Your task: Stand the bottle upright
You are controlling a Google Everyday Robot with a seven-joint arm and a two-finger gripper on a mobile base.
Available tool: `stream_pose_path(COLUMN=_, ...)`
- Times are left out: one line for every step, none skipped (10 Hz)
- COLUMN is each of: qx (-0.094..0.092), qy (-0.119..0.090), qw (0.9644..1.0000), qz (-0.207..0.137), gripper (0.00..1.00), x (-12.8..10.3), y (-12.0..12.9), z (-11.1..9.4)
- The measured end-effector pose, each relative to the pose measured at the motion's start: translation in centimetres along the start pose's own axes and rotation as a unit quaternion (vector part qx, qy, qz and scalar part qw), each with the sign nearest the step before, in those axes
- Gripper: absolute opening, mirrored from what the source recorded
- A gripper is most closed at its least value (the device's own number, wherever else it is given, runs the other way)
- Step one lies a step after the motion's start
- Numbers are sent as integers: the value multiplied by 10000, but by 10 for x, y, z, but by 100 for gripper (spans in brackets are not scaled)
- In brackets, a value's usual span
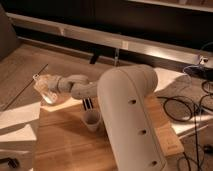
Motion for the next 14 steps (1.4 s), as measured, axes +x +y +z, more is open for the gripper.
stream_pose_path(qx=-19, qy=-18, qw=10000, qz=-35, gripper=0, x=-4, y=2, z=-1)
stream_pose_path(qx=-37, qy=-21, qw=10000, qz=-83, gripper=0, x=-8, y=3, z=-3)
stream_pose_path(qx=-65, qy=-23, qw=9999, qz=-151, gripper=0, x=-14, y=5, z=-6)
stream_pose_path(qx=-112, qy=-31, qw=9997, qz=-192, gripper=0, x=-18, y=8, z=-9)
stream_pose_path(qx=-150, qy=-47, qw=9997, qz=-201, gripper=0, x=-21, y=10, z=-12)
stream_pose_path(qx=-214, qy=-111, qw=9995, qz=-181, gripper=0, x=-23, y=15, z=-19)
stream_pose_path(qx=-218, qy=-202, qw=9994, qz=-165, gripper=0, x=-22, y=14, z=-26)
stream_pose_path(qx=-226, qy=-311, qw=9991, qz=-151, gripper=0, x=-22, y=14, z=-32)
stream_pose_path(qx=-265, qy=-458, qw=9984, qz=-171, gripper=0, x=-23, y=14, z=-38)
stream_pose_path(qx=-321, qy=-596, qw=9975, qz=-187, gripper=0, x=-26, y=16, z=-42)
stream_pose_path(qx=-393, qy=-760, qw=9961, qz=-201, gripper=0, x=-30, y=19, z=-48)
stream_pose_path(qx=-427, qy=-868, qw=9951, qz=-216, gripper=0, x=-31, y=18, z=-54)
stream_pose_path(qx=-421, qy=-880, qw=9950, qz=-221, gripper=0, x=-31, y=17, z=-56)
stream_pose_path(qx=-432, qy=-879, qw=9950, qz=-220, gripper=0, x=-31, y=18, z=-55)
